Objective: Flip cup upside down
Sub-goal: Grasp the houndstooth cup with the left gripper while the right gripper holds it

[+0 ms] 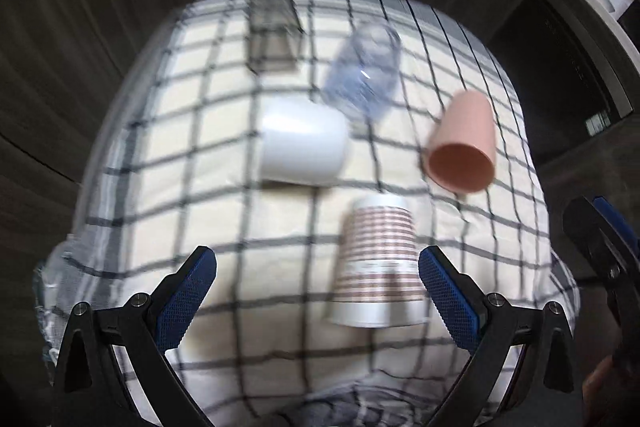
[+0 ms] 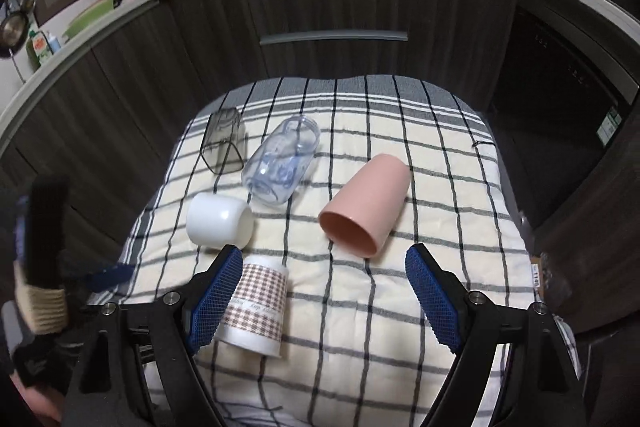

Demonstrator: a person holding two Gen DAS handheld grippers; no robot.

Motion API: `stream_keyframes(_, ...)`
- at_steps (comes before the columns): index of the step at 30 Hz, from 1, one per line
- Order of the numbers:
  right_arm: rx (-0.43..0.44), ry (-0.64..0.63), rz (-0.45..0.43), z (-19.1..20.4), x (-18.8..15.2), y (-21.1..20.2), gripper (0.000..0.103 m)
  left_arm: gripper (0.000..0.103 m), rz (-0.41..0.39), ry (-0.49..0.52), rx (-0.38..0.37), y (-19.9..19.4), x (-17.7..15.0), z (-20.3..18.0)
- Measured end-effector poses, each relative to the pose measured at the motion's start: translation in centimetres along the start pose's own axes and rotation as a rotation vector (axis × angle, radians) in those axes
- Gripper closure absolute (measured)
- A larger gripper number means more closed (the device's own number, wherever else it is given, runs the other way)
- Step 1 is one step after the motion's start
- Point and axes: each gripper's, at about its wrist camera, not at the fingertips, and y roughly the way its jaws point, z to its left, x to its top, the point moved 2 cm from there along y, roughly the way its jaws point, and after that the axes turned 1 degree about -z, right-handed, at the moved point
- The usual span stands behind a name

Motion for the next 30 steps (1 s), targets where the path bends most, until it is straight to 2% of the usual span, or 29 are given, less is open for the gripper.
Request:
stream_keyframes(8, 0.053, 0.088, -0.022, -2.9, 1.3, 0.1, 0.019, 0.0, 0.265, 0.011, -0.034, 4.1, 2.3, -2.9)
stream_keyframes(13, 0.099, 0.152, -0.032, -4.4, 2.2, 0.5, 0.019, 0.0, 0.389, 0.058, 0.016, 7.0, 3.6, -4.3)
stream_keyframes(18, 0.136, 0.201, -0.028, -5.5, 2.5, 1.3, 0.019, 0.0, 0.472, 0.086, 0.054, 9.2, 4.2, -5.1)
stream_keyframes(22, 0.153, 0.244, -0.026, -6.3, 2.3, 2.0, 0.019, 0.0, 0.52, 0.094, 0.053, 10.6, 4.2, -5.7)
stream_keyframes(27, 0.163, 0.277, -0.008, -7.3, 2.1, 3.1, 0.019, 0.005, 0.532, 0.1, 0.062, 11.6, 4.4, -5.9)
stream_keyframes(30, 0.168, 0.291, 0.002, -7.8, 2.0, 3.7, 0.019, 0.024, 0.557, 0.101, 0.059, 12.2, 4.3, -6.2)
